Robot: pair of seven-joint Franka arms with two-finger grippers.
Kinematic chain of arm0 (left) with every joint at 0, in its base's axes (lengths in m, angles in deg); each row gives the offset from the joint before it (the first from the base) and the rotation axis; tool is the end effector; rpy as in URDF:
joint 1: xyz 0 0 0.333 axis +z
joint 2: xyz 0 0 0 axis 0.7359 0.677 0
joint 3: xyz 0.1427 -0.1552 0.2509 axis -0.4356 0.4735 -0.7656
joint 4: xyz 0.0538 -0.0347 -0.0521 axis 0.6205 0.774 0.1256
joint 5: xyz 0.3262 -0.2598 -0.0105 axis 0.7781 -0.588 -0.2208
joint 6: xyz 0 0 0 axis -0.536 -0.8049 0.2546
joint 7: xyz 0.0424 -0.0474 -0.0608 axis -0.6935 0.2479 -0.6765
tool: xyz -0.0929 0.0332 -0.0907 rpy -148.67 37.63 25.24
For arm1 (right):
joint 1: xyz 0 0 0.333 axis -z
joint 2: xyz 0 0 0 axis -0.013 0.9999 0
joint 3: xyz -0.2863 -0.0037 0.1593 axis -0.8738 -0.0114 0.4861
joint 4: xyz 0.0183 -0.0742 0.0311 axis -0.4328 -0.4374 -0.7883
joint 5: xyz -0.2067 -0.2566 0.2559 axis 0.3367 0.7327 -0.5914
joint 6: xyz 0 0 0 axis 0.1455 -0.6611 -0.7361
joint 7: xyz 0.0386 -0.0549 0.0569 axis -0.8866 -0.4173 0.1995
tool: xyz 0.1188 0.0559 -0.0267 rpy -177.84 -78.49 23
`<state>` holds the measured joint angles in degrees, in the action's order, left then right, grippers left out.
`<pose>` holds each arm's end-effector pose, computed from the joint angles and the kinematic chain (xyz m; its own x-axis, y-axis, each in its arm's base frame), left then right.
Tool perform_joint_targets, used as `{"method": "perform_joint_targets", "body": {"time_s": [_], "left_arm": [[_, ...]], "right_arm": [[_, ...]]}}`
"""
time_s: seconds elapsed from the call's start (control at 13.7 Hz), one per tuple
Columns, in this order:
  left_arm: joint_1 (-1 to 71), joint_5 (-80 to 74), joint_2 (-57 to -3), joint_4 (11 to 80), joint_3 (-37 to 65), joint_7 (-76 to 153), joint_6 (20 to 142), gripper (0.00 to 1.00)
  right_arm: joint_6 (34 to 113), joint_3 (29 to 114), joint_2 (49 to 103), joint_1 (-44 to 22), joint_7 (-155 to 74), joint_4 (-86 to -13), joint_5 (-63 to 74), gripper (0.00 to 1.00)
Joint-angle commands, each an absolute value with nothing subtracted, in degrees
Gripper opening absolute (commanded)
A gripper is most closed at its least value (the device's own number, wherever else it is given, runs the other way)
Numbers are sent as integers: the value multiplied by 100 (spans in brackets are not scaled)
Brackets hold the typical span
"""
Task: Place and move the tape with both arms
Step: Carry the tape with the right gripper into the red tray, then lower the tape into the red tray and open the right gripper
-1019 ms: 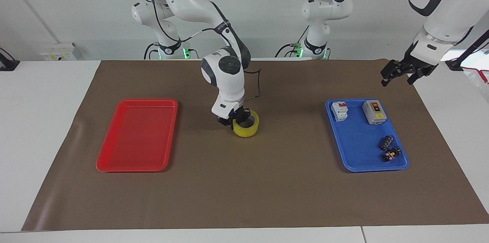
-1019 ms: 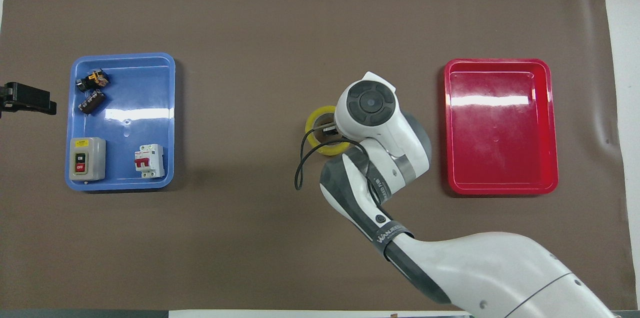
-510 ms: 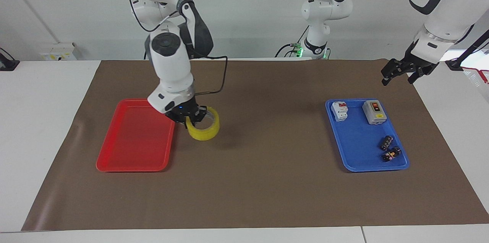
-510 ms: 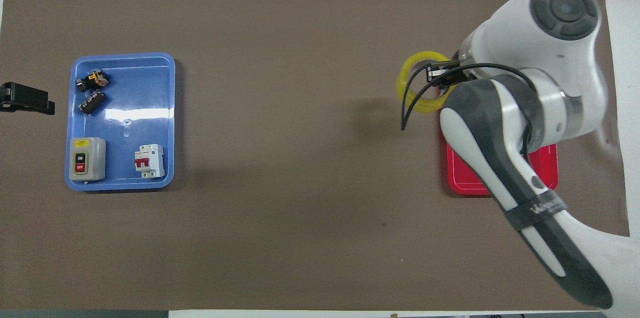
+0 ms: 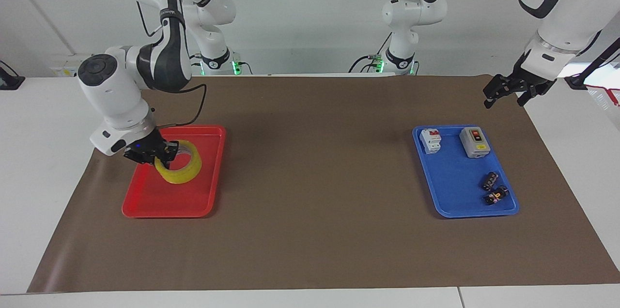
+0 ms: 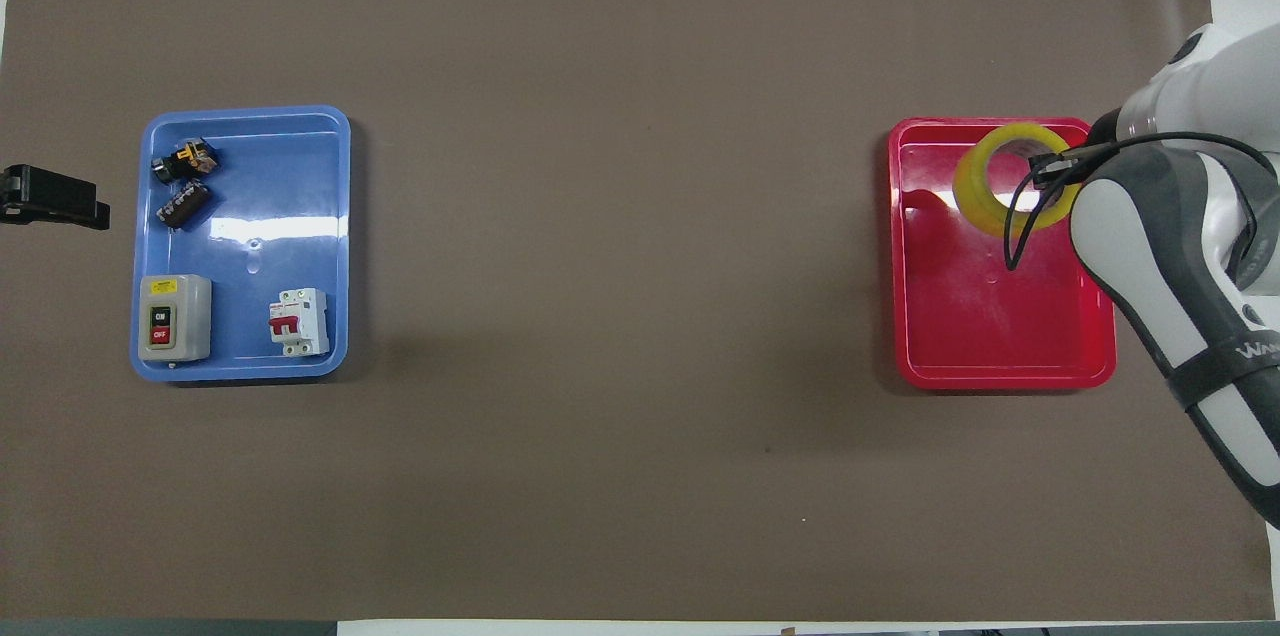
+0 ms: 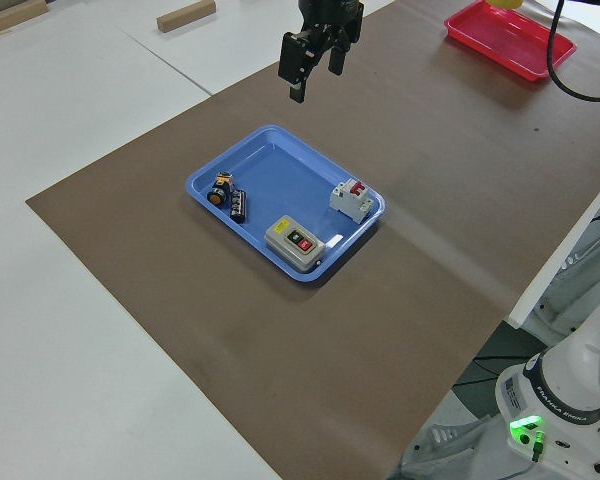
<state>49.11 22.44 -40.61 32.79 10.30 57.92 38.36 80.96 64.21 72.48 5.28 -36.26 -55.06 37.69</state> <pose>0.5825 0.0271 0.5704 0.9998 -0.0176 0.0064 -0.0176 -0.9998 0.0013 0.6363 -0.0543 0.3742 0.9877 0.1406 0.0679 0.1383 -0.9897 0.0371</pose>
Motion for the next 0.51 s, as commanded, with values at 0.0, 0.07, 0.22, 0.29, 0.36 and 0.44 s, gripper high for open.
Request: {"method": "perform_joint_targets", "body": {"time_s": [0.0,0.07,0.22,0.29,0.36,0.44], "left_arm": [[4879,2235,-4171,3367,1003,5879,3813,100],[4879,2235,-4171,3367,1003,5879,3821,100],[4879,2235,-4171,3367,1003,5879,3821,100],[4879,2235,-4171,3367,1003,5879,3821,100],[4879,2235,-4171,3367,1003,5879,3821,100],[4879,2235,-4171,3367,1003,5879,3821,100]], "right_arm": [[8719,6513,6646,707,-3349,-6655,3705,0],[8842,6513,6593,742,-3331,-6858,3705,0],[9280,6513,6601,857,-3270,-7140,3705,0],[9439,6513,6636,866,-3226,-7202,3705,0],[9467,6513,6680,866,-3234,-7211,3705,0],[9493,6513,6759,874,-3243,-7220,3705,0]]}}
